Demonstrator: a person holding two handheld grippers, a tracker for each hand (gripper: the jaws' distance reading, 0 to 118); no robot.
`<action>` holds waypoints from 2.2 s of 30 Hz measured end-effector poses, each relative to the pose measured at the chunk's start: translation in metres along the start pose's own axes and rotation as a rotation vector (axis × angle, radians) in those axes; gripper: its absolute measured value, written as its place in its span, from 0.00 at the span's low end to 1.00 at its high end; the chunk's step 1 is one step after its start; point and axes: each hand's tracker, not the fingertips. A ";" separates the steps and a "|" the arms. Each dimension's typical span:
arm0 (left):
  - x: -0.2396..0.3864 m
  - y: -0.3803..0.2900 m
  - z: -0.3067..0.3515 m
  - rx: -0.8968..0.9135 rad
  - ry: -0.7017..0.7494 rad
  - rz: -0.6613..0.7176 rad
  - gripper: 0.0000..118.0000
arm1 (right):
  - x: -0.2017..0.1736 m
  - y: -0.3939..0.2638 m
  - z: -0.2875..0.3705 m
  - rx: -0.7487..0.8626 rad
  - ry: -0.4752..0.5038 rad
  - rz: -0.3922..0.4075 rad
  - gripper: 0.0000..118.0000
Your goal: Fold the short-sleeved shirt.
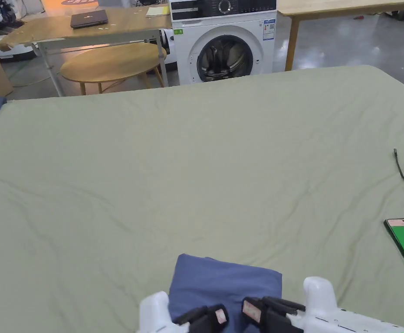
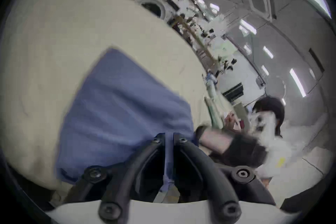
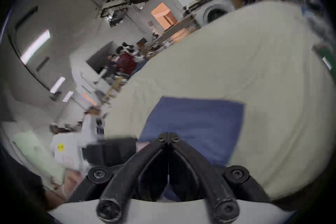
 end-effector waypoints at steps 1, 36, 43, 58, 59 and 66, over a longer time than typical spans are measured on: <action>-0.007 0.011 0.012 0.047 0.013 -0.006 0.04 | 0.008 -0.006 -0.007 -0.028 0.031 -0.006 0.00; -0.323 0.254 0.234 0.114 0.426 0.152 0.25 | -0.064 0.020 -0.043 -0.017 -0.108 0.188 0.00; -0.364 0.251 0.265 0.246 0.383 0.302 0.52 | -0.070 0.026 -0.058 -0.013 -0.100 0.174 0.00; -0.167 0.205 0.291 0.563 0.789 -0.033 0.00 | -0.108 0.083 0.006 0.170 -0.231 0.385 0.00; -0.139 0.204 0.277 0.571 0.795 -0.115 0.00 | -0.117 0.095 0.013 0.213 -0.277 0.441 0.00; 0.090 0.182 0.165 0.644 0.571 -0.554 0.00 | -0.179 0.206 0.056 0.510 -0.484 0.616 0.00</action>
